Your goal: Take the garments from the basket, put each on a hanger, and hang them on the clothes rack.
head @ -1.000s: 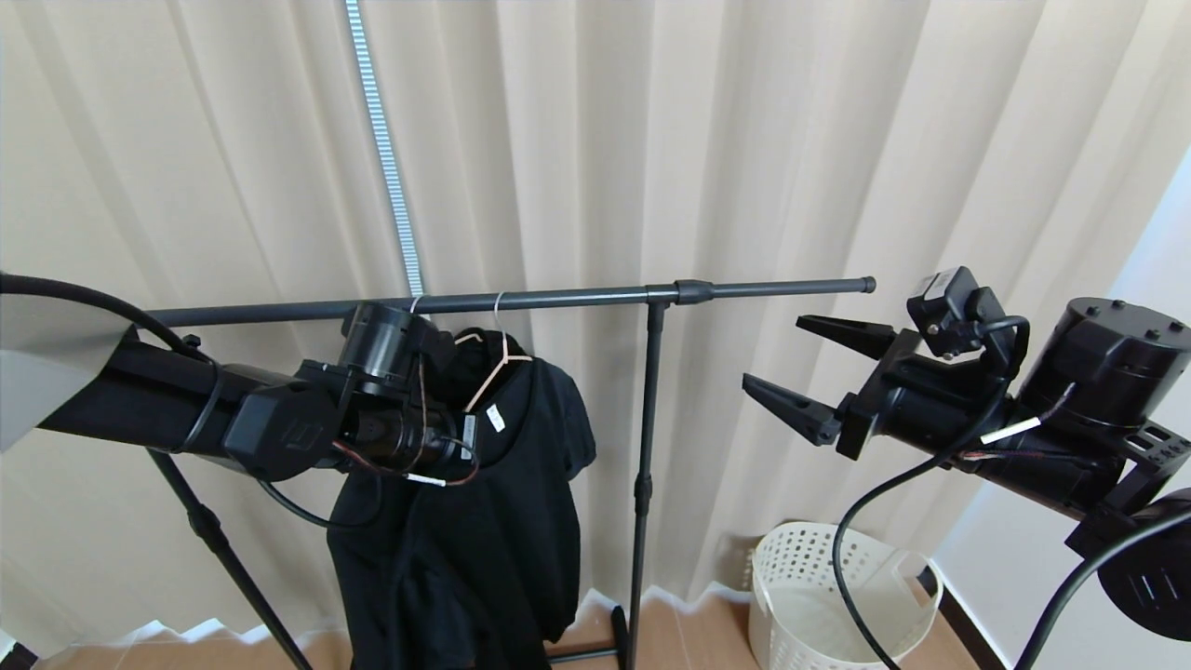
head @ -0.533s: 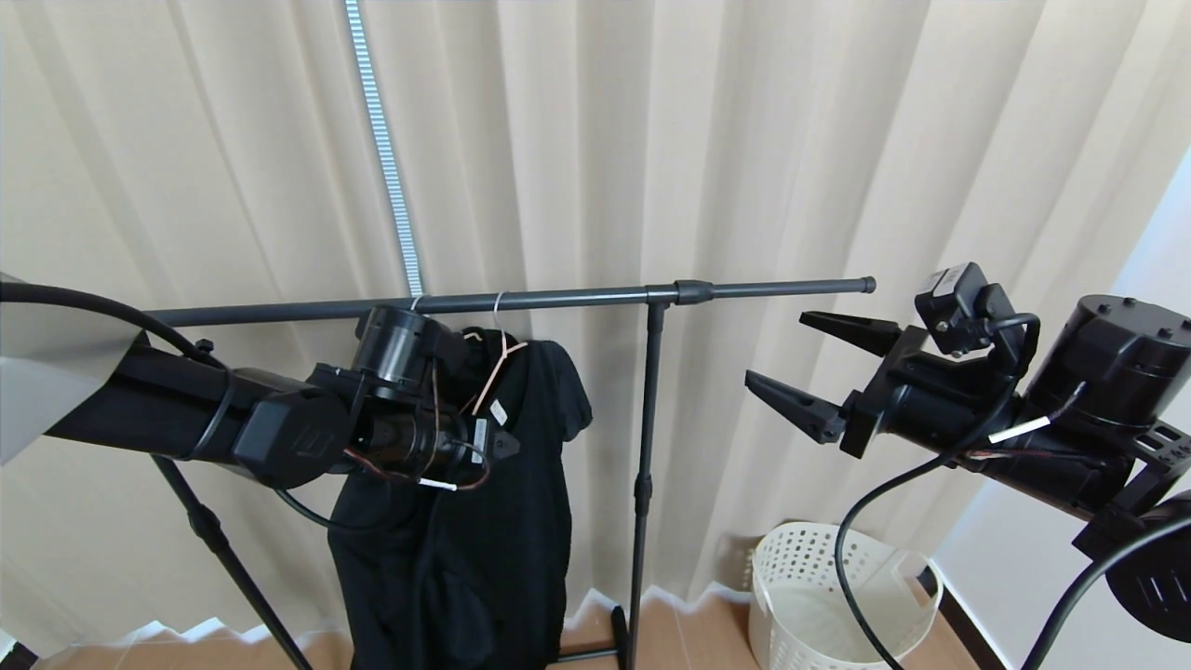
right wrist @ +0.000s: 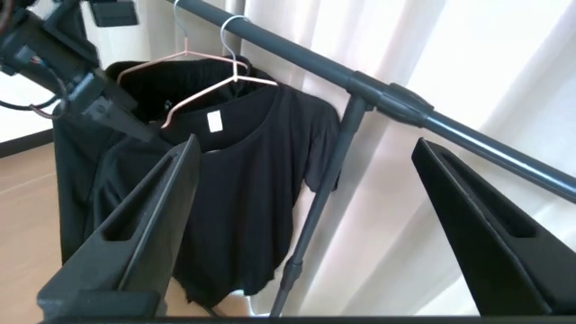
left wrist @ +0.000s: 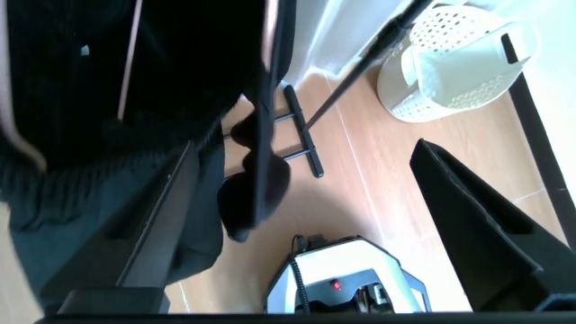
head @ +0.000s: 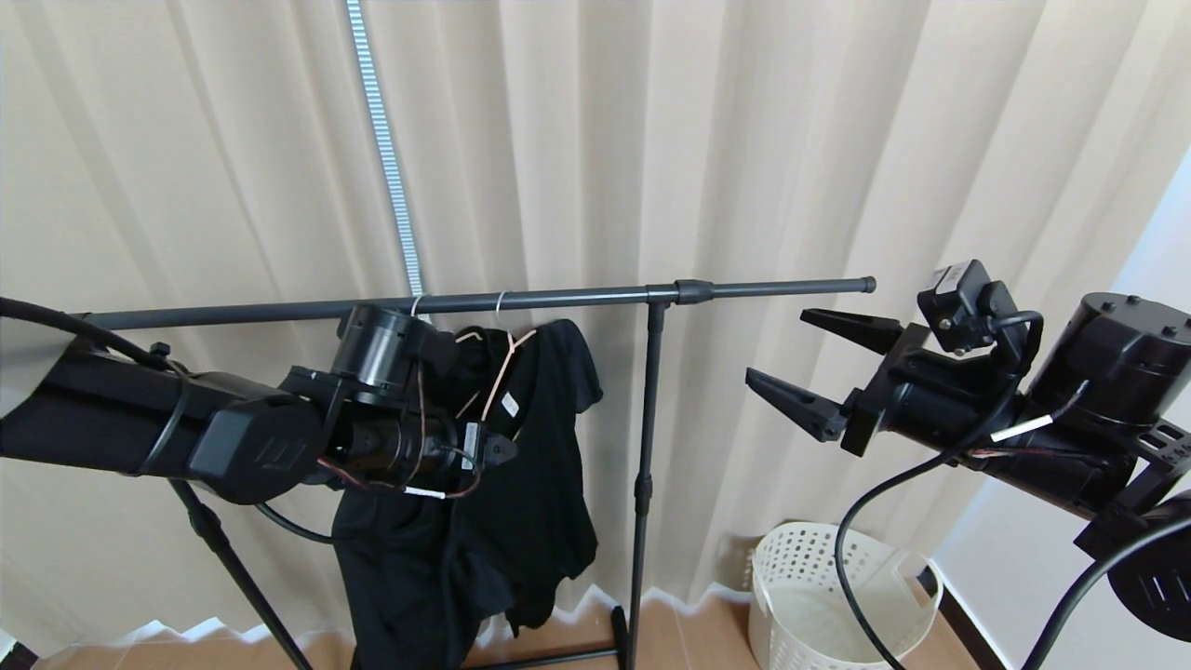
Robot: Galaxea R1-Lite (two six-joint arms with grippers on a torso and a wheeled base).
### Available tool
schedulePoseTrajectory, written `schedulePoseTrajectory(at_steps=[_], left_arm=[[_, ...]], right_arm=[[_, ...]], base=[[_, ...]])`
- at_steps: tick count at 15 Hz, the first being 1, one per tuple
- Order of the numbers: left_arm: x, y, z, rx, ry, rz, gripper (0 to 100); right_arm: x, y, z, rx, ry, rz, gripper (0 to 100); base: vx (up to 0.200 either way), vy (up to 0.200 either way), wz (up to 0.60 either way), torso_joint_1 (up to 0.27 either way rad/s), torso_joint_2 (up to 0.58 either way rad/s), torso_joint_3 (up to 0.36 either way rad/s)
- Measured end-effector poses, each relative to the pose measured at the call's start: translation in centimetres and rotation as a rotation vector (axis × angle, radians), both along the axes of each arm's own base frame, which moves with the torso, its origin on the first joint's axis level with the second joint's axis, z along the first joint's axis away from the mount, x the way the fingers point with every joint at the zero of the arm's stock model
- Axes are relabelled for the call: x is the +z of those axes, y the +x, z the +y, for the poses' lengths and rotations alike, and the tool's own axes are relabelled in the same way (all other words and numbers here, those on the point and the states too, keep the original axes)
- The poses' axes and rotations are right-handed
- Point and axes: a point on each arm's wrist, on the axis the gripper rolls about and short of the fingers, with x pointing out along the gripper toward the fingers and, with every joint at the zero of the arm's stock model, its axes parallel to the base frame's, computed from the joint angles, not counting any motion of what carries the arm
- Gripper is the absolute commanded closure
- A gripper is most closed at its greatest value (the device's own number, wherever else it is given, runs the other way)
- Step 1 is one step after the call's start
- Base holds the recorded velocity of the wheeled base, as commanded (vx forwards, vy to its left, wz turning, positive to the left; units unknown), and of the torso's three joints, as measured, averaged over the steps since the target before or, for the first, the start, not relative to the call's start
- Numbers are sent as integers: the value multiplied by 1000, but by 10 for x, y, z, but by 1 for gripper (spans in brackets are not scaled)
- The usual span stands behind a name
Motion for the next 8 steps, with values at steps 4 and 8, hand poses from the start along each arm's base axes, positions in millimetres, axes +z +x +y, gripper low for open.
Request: schedulePoseTrajectory(at_steps=[4,8], left_arm=[[16,-25,2,-24,-12,-29,0],[34,-59,5,-64,-31,-73,0]], right_arm=[[0,0,0,1,2,-3,0],[-1,0,1,4,2,-2,0]], base=[[0,0,0,0,0,0],[0,0,0,0,0,0]])
